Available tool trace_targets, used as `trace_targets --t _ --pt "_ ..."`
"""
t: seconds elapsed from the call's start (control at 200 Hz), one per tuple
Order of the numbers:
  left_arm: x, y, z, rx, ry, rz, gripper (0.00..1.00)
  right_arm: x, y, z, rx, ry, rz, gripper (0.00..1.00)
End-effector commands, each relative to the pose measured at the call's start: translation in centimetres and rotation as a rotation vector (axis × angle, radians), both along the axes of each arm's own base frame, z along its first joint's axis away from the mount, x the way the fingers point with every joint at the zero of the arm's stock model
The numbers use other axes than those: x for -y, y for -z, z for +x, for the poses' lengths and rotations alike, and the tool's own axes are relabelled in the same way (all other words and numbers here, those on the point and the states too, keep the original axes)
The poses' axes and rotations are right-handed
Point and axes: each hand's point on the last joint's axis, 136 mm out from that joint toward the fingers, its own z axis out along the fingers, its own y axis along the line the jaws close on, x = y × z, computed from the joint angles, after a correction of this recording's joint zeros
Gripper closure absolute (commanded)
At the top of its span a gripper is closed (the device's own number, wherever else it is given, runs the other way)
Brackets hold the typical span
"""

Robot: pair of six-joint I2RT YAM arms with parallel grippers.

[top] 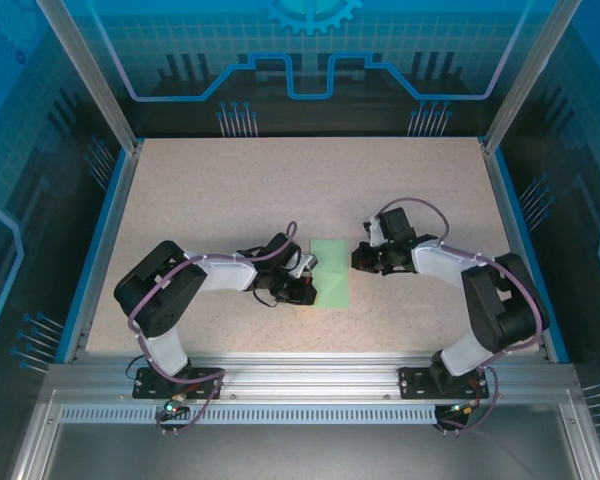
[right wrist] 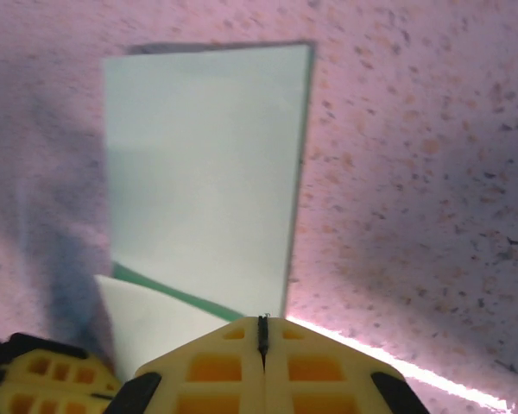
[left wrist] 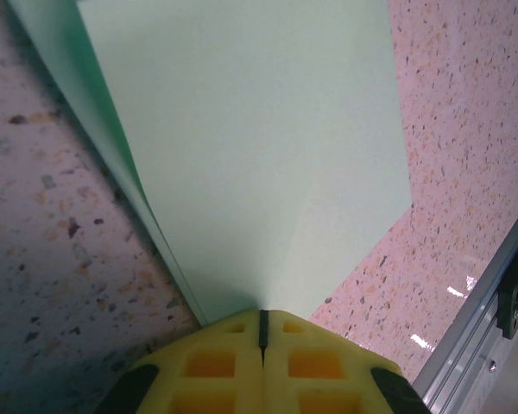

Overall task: Fold a paper plane with a square sheet of paper (fold left side to right side)
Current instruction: Fold the triangle a second time at the center of the table.

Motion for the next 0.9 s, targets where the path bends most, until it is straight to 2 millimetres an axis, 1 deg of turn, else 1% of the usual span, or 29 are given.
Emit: trace_targets --t 0.0,0.085,0.185,0.32,0.455,0.605,0.745,0.895 --pt "-1.6 1.8 -1.9 -0.06 0.012 0.088 0.95 -1.9 -0.7 -1.6 -0.011 -0.058 0.014 1.0" --pt "-1.6 1.7 -1.9 -0.058 0.012 0.089 0.95 -3.5 -0.2 -2.6 -0.03 -0.084 0.042 1.0" --pt "-1.5 1.7 -1.8 -0.058 0.014 0.089 0.95 -5.2 0.4 -3.0 -0.047 -0.108 0.062 1.0" --pt "-1.4 1.6 -1.8 -0.058 0.012 0.088 0.95 -6.4 1.6 -3.2 -0.084 -0.133 0.052 1.0" --pt "-1.5 1.5 -1.9 -0.054 0.01 0.092 0.95 -6.4 3.2 -3.6 -0.137 -0.133 0.021 1.0" --pt "-1.6 1.3 -2.0 -0.052 0.008 0.09 0.95 -5.5 5.0 -4.5 -0.196 -0.118 -0.025 1.0" --pt "-2.0 1.4 -2.5 -0.057 0.004 0.096 0.95 -4.8 5.8 -4.9 -0.223 -0.106 -0.053 1.0" --pt "-2.6 1.6 -3.2 -0.066 -0.005 0.102 0.95 -4.4 6.2 -4.8 -0.234 -0.098 -0.061 1.0"
